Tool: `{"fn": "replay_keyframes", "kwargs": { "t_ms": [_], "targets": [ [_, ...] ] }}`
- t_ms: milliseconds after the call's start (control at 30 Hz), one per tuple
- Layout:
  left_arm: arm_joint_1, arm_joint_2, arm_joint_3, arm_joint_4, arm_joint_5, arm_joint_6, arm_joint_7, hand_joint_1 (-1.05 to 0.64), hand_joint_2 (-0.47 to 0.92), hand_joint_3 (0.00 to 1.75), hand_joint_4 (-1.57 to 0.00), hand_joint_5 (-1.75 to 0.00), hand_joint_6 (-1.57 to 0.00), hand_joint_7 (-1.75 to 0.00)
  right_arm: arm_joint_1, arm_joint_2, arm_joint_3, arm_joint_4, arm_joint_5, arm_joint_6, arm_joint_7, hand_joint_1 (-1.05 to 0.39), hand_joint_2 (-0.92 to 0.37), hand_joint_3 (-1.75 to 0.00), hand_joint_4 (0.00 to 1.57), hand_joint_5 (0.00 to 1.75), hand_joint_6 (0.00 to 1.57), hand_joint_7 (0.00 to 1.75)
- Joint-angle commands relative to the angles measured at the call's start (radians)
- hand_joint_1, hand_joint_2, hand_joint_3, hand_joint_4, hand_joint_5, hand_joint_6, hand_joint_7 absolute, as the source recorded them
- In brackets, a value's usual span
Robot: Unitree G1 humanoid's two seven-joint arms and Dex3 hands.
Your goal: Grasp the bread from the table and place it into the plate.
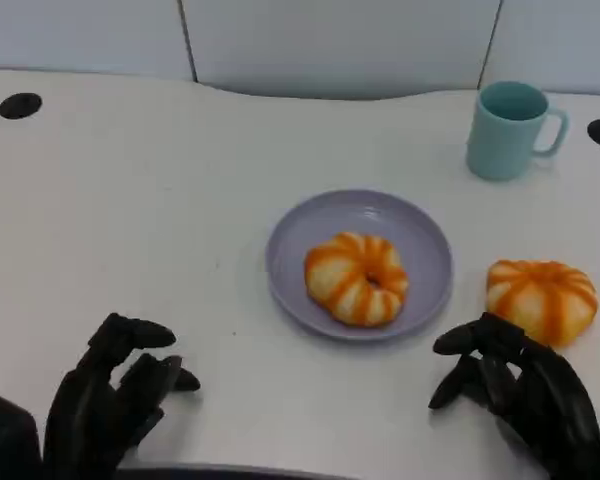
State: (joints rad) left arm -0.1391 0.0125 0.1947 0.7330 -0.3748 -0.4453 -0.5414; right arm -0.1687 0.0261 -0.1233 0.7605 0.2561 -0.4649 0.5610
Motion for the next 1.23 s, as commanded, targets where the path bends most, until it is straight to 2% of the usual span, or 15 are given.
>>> {"fn": "replay_keyframes", "kwargs": {
  "t_ms": [33, 167, 400, 600, 733, 1233],
  "targets": [
    [-0.015, 0.011, 0.03, 0.002, -0.059, 0.053, -0.078, -0.66, 0.92, 0.19, -0.26, -1.75, -0.11, -1.64, -0.017, -0.018, -0.022, 0.028, 0.035, 0.029, 0.039, -0.43, -0.92, -0.36, 0.67, 1.49, 0.63, 1.07],
    [-0.023, 0.012, 0.044, 0.007, -0.078, 0.085, -0.118, -0.73, 0.92, 0.11, -0.3, -1.75, -0.17, -1.61, -0.013, -0.014, -0.028, 0.009, 0.052, 0.071, 0.056, -0.43, -0.92, -0.38, 0.69, 1.48, 0.68, 1.02],
    [-0.026, 0.016, 0.055, 0.007, -0.074, 0.112, -0.149, -0.75, 0.92, 0.08, -0.33, -1.75, -0.17, -1.61, 0.0, -0.013, -0.026, -0.035, 0.059, 0.139, 0.058, -0.46, -0.92, -0.37, 0.71, 1.45, 0.72, 0.97],
    [-0.029, 0.017, 0.066, 0.013, -0.072, 0.112, -0.16, -0.73, 0.92, 0.1, -0.3, -1.75, -0.14, -1.61, -0.015, -0.013, -0.043, 0.004, 0.08, 0.13, 0.11, -0.47, -0.92, -0.38, 0.74, 1.4, 0.73, 0.93],
    [-0.034, 0.016, 0.075, 0.023, -0.075, 0.116, -0.177, -0.74, 0.92, 0.1, -0.28, -1.75, -0.14, -1.61, -0.016, -0.012, -0.049, -0.001, 0.094, 0.156, 0.124, -0.5, -0.92, -0.38, 0.74, 1.39, 0.75, 0.93],
    [-0.034, 0.006, 0.077, 0.024, -0.058, 0.104, -0.155, -0.74, 0.92, 0.1, -0.28, -1.75, -0.12, -1.61, -0.002, -0.016, -0.041, -0.037, 0.084, 0.176, 0.1, -0.47, -0.92, -0.38, 0.73, 1.4, 0.74, 0.93]
  ]
}}
